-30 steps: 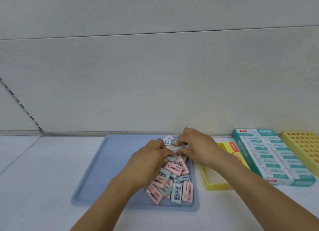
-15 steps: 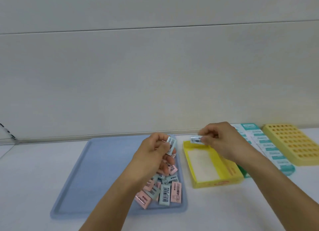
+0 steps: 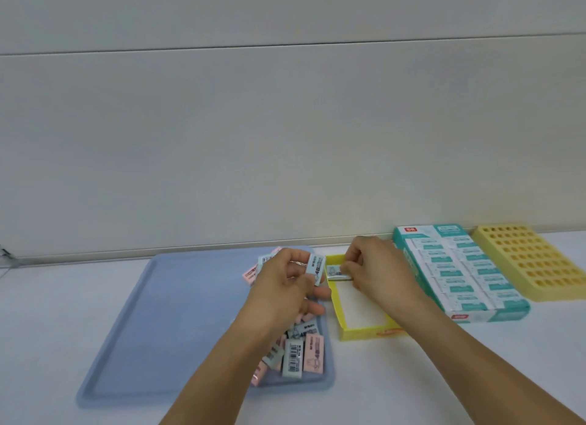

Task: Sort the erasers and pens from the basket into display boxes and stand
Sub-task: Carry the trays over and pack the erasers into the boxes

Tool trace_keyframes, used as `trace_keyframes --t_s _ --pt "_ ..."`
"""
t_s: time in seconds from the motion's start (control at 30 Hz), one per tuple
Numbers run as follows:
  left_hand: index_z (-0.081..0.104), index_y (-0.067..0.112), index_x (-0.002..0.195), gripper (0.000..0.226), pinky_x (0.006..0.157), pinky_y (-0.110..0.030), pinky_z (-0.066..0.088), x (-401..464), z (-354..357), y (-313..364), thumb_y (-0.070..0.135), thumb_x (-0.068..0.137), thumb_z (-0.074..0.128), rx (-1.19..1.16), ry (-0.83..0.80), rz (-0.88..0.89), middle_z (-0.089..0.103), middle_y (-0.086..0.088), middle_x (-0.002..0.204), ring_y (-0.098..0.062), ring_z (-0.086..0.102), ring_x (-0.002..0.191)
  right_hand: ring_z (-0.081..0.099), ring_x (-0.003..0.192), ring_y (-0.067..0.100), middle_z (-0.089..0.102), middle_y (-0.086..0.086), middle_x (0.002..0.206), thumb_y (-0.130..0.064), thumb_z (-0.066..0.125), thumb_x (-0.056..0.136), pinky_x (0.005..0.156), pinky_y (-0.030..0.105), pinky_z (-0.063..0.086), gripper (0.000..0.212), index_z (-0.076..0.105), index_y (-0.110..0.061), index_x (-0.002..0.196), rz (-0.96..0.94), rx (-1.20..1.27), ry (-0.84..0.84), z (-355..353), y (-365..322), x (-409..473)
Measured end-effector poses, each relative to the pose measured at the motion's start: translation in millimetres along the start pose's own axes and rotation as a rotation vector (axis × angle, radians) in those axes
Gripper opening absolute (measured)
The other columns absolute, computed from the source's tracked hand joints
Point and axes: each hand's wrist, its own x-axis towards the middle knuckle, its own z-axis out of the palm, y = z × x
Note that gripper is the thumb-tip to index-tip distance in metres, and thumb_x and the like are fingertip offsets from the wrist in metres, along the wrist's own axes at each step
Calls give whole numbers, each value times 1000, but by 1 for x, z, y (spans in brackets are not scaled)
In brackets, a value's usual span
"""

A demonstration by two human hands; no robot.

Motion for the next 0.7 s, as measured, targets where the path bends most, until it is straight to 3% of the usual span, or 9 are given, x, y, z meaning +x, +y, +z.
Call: trace_keyframes --t_s 0.1,0.23,0.3,0.37,0.43,0.5,0.6,0.7 --pt "55 12 109 12 47 -25 45 -1 -2 -2 7 98 53 -81 4 -7 75 -9 89 -16 65 54 61 86 24 66 0 86 -27 58 89 71 32 44 12 65 -19 83 -81 -140 57 5 -1 -2" --pt "62 13 104 11 76 -49 55 -1 -7 -4 8 95 59 -76 52 40 75 -8 85 -27 70 69 59 89 28 57 6 95 -23 44 97 66 34 40 24 65 -13 88 -176 -346 -12 12 -2 -4" --pt "66 14 102 13 75 -45 57 -1 -10 -3 6 93 61 -107 82 56 74 -13 86 -30 71 75 59 85 24 52 3 93 -20 47 98 69 35 45 21 67 -14 91 -243 -245 45 7 5 -4" --pt "70 14 99 16 68 -31 59 2 -13 0 3 93 61 -118 94 79 73 -18 89 -24 71 72 56 79 9 51 -6 93 -16 60 93 73 27 47 16 68 -21 106 -343 51 105 -5 8 -9" --pt "70 13 100 17 65 -23 57 5 -13 4 1 92 60 -99 85 100 71 -22 92 -20 70 70 56 87 5 54 -14 101 -15 72 85 73 15 45 42 62 -30 123 -431 322 -18 -24 6 -17" --pt "68 10 105 18 67 -24 58 8 -10 6 0 91 62 -73 47 116 71 -20 88 -19 70 70 56 93 3 57 -15 105 -16 76 82 76 13 45 51 59 -33 126 -472 317 -124 -33 2 -23" --pt "65 10 111 22 74 -26 59 10 -4 6 2 90 64 -69 -8 127 71 -11 80 -22 72 73 59 80 7 63 -12 91 -19 74 83 74 17 47 32 69 -26 114 -474 201 2 -33 4 -24" --pt "64 12 116 23 73 -21 57 9 0 6 7 95 58 -90 -7 119 74 -11 89 -19 72 77 58 71 8 63 -11 84 -23 73 85 70 29 52 24 71 -20 108 -529 112 66 -30 13 -25"
